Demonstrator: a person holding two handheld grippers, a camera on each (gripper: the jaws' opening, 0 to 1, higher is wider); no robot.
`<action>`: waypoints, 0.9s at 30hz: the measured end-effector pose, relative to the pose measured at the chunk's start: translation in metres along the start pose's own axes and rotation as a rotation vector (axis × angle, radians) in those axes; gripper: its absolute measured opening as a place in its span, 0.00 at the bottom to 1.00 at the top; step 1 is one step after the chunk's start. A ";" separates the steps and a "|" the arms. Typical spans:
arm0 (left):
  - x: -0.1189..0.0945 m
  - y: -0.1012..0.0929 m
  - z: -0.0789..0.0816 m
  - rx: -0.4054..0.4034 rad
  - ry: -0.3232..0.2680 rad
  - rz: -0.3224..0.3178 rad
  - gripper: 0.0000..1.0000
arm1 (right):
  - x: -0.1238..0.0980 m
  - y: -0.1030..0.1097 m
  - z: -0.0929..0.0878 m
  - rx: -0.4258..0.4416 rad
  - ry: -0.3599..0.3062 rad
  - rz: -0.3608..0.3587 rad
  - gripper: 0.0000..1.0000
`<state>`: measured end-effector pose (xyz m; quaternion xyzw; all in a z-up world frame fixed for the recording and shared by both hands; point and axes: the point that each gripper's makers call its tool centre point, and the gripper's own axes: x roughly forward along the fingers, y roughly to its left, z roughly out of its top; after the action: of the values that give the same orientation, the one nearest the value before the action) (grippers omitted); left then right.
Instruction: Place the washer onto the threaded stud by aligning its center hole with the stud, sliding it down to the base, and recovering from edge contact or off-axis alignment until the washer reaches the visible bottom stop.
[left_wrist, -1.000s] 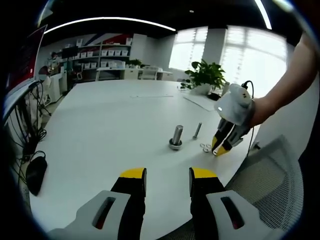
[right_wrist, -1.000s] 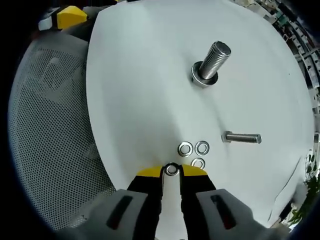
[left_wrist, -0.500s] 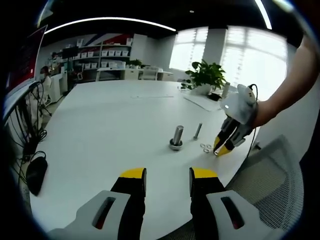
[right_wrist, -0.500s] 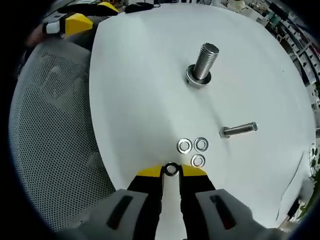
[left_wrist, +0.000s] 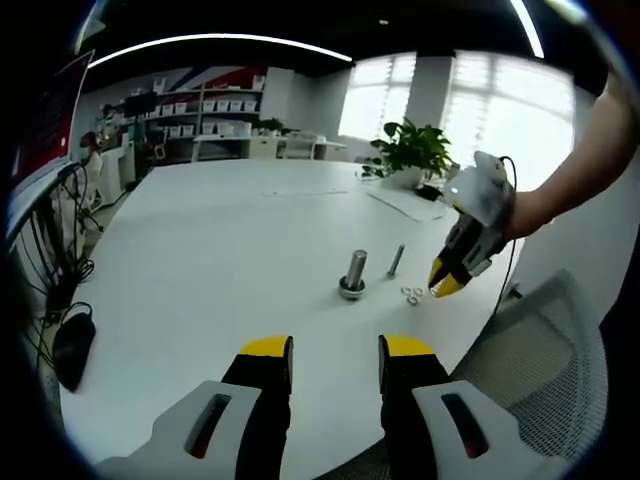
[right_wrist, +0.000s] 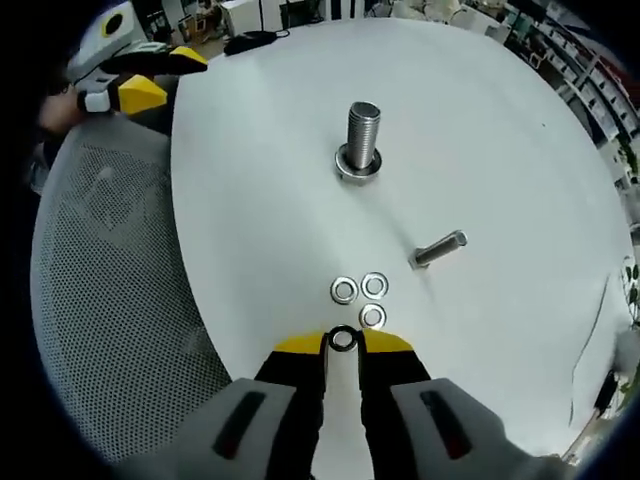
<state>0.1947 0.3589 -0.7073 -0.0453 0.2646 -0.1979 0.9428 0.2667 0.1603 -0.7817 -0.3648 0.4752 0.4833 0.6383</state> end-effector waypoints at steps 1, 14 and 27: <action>0.000 0.000 0.000 -0.001 -0.002 0.000 0.32 | -0.001 -0.001 0.001 -0.004 -0.001 -0.001 0.14; 0.000 0.000 0.001 -0.004 -0.004 -0.001 0.33 | -0.017 -0.014 0.019 -0.004 -0.044 -0.024 0.14; 0.000 0.000 -0.001 -0.005 0.001 -0.003 0.33 | -0.034 -0.029 0.032 0.004 -0.080 -0.049 0.14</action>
<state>0.1944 0.3587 -0.7078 -0.0480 0.2657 -0.1988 0.9421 0.2999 0.1729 -0.7404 -0.3556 0.4412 0.4808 0.6691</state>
